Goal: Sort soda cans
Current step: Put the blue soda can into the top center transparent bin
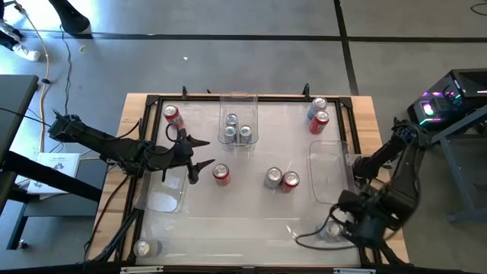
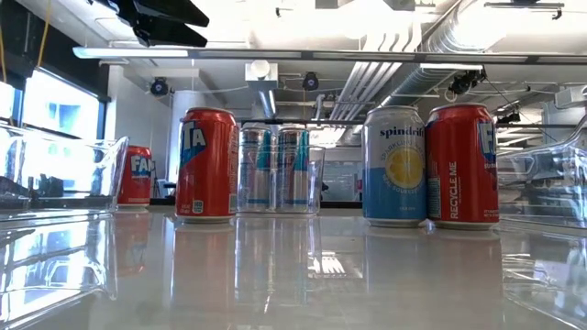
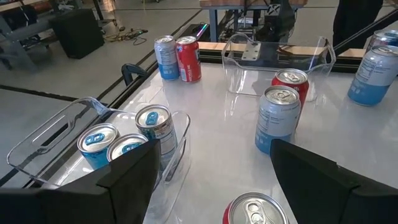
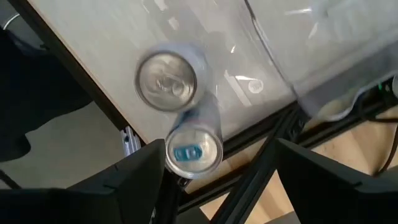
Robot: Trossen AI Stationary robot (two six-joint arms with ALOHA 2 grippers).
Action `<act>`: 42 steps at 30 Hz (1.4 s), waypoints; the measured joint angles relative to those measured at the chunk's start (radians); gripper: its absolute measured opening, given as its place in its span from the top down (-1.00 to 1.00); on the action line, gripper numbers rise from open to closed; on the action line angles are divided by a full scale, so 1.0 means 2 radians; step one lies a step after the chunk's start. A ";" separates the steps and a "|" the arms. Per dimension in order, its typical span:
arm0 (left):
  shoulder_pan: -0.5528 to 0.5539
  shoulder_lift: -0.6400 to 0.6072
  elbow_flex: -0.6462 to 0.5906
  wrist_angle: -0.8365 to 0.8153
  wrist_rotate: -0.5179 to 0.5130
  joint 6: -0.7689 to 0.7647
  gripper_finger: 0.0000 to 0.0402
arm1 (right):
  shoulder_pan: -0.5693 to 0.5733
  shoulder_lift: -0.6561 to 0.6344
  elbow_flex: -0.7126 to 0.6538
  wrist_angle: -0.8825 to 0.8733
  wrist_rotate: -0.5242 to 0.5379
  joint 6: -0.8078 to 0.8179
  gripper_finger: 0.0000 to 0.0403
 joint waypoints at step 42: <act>0.000 0.000 0.000 -0.011 0.000 -0.017 -0.47 | 0.088 0.105 -0.011 0.039 0.052 -0.030 -0.61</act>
